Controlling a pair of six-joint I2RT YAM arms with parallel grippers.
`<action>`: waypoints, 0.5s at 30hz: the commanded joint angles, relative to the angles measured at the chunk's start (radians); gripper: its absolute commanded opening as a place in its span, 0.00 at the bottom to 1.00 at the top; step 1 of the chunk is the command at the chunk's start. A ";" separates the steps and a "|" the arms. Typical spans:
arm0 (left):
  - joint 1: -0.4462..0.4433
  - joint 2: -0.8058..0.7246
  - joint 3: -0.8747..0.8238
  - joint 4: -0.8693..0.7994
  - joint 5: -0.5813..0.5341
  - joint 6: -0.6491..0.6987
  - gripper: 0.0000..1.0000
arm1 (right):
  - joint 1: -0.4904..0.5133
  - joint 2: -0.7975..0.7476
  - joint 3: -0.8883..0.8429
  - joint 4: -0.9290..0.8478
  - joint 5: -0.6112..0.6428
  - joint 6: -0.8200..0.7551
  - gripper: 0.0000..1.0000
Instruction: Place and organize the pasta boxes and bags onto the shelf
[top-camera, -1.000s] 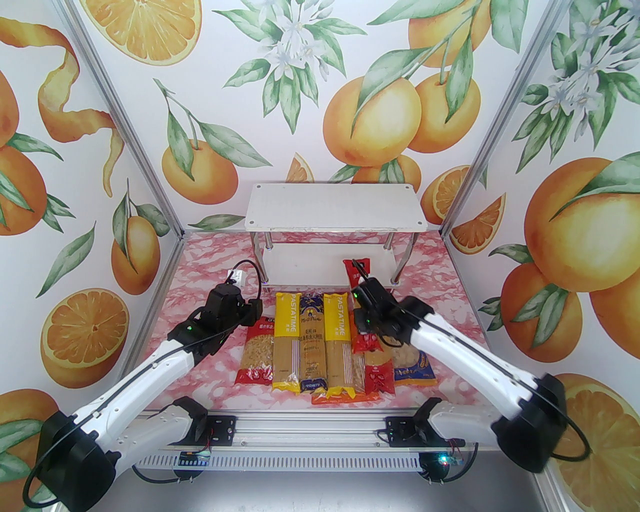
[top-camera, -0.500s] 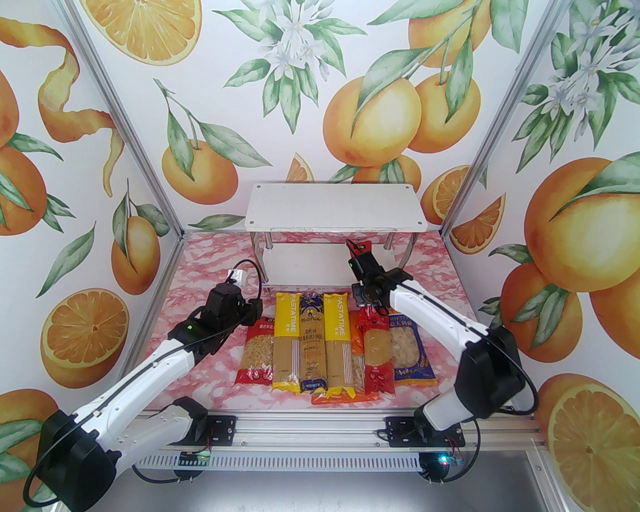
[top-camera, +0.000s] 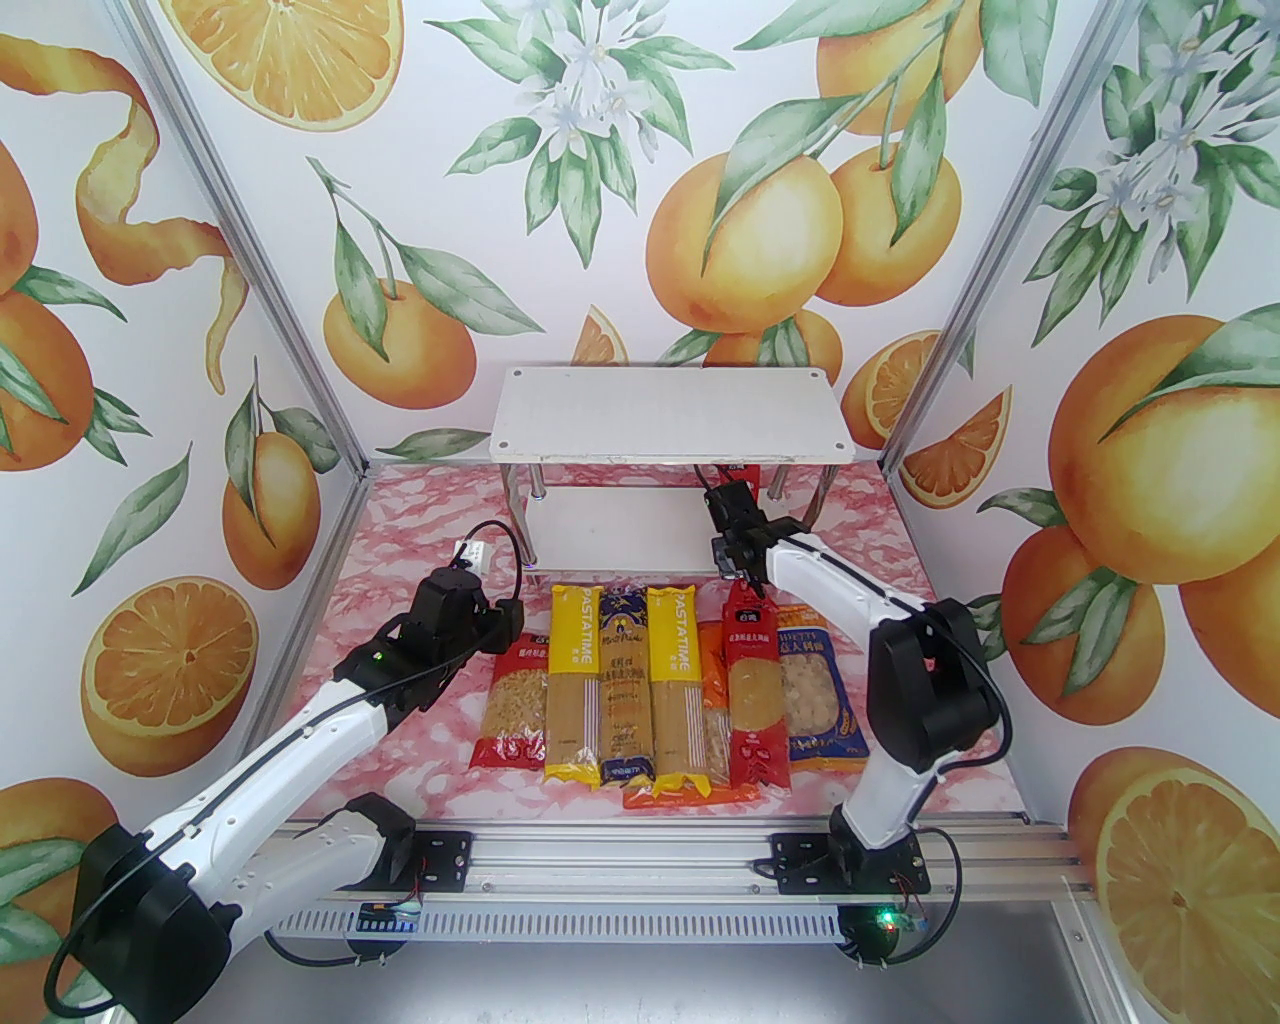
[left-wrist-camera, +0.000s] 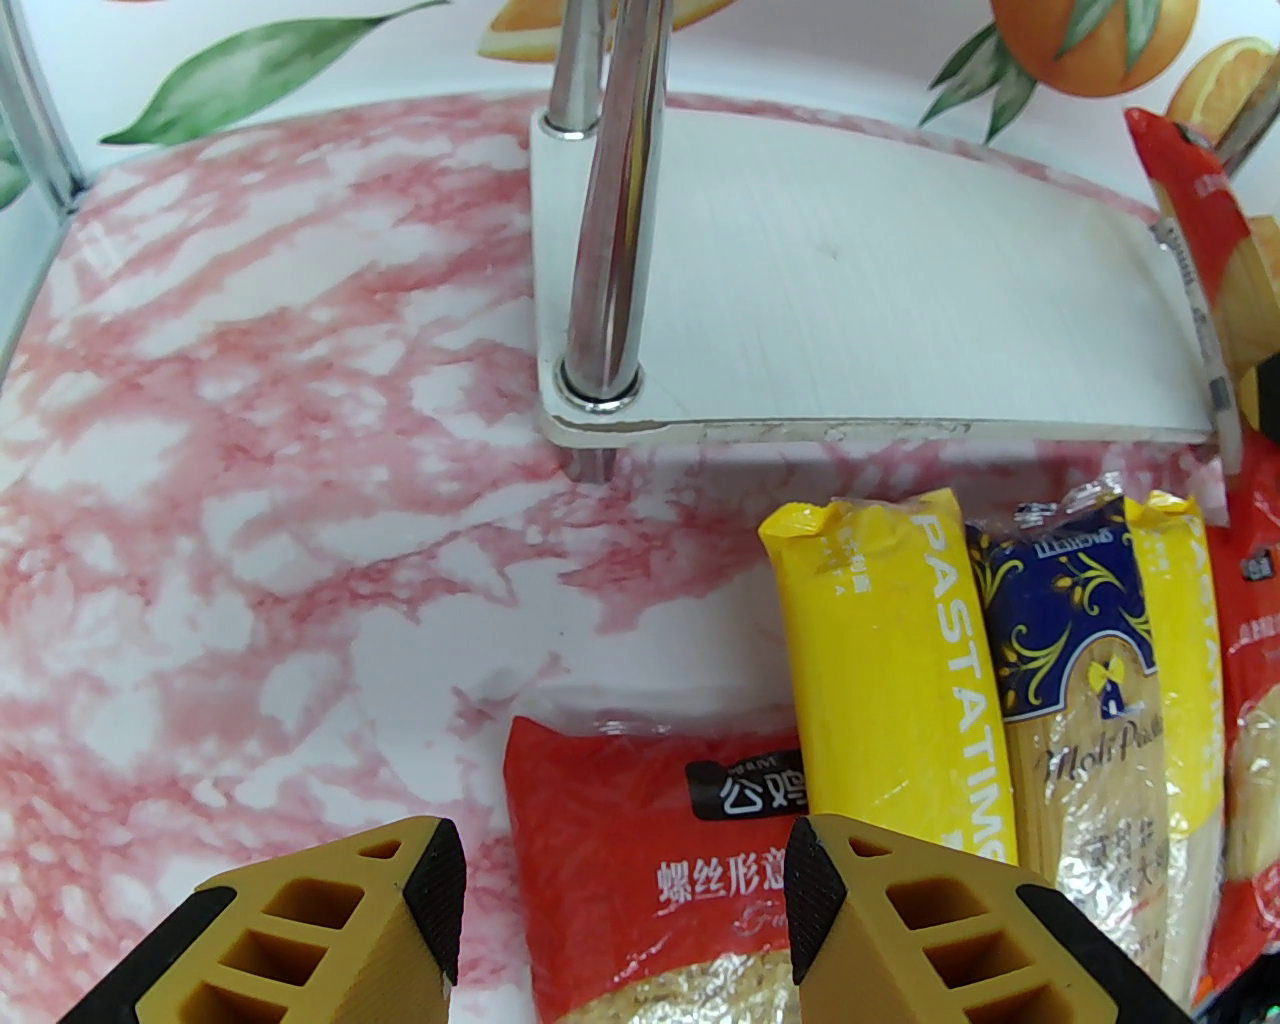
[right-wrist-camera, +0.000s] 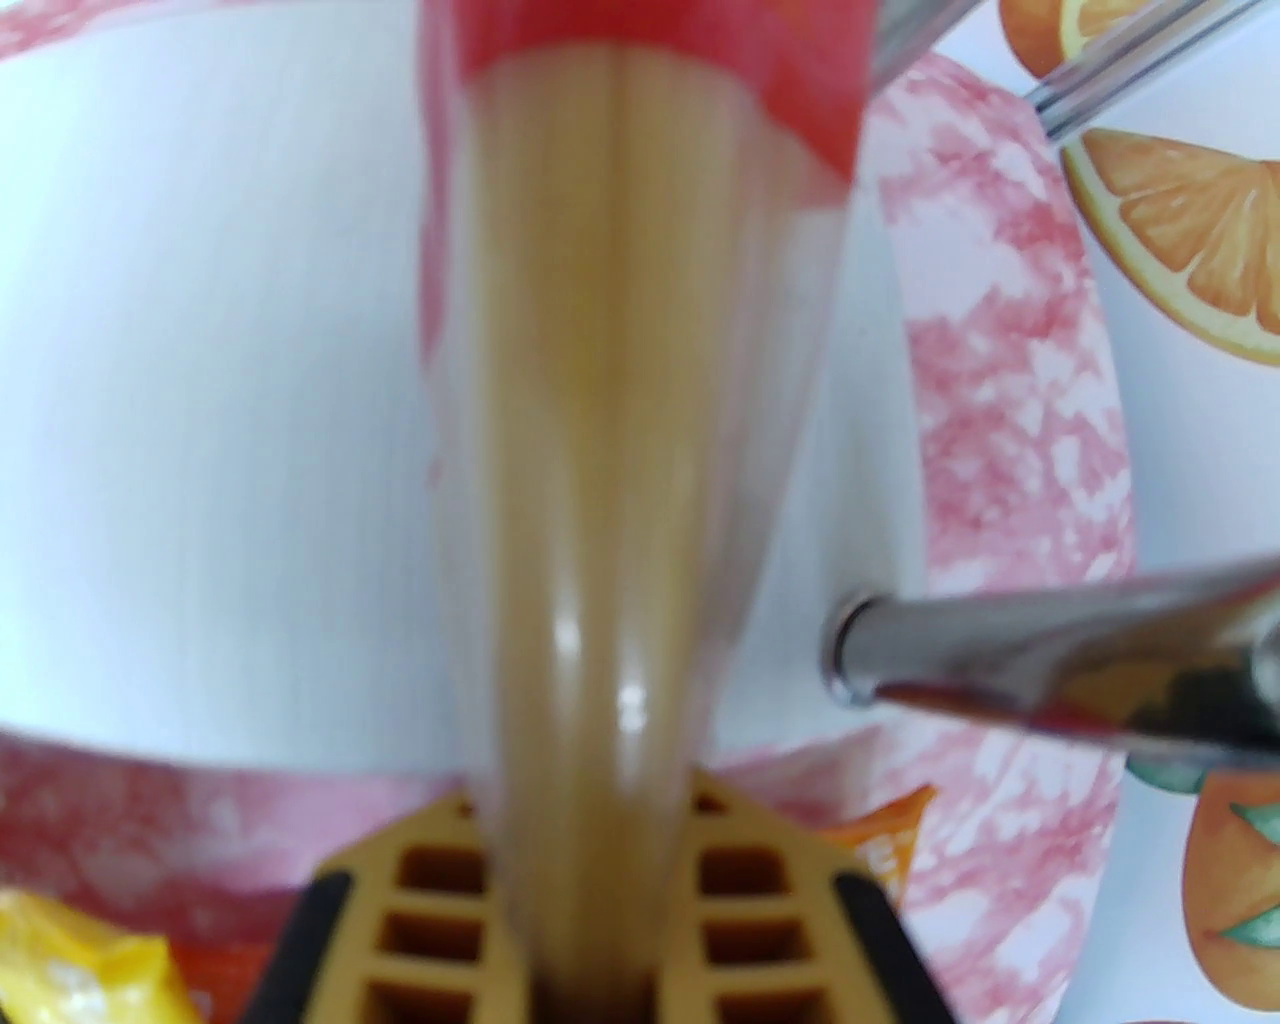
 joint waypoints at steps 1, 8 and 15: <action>-0.005 -0.015 0.043 -0.016 -0.015 0.013 0.58 | -0.013 0.036 0.053 0.166 0.100 -0.012 0.00; -0.005 -0.035 0.034 -0.033 -0.031 0.008 0.58 | -0.029 0.102 0.094 0.160 0.111 -0.018 0.04; -0.005 -0.049 0.027 -0.044 -0.039 0.005 0.58 | -0.053 0.121 0.091 0.127 0.091 0.002 0.27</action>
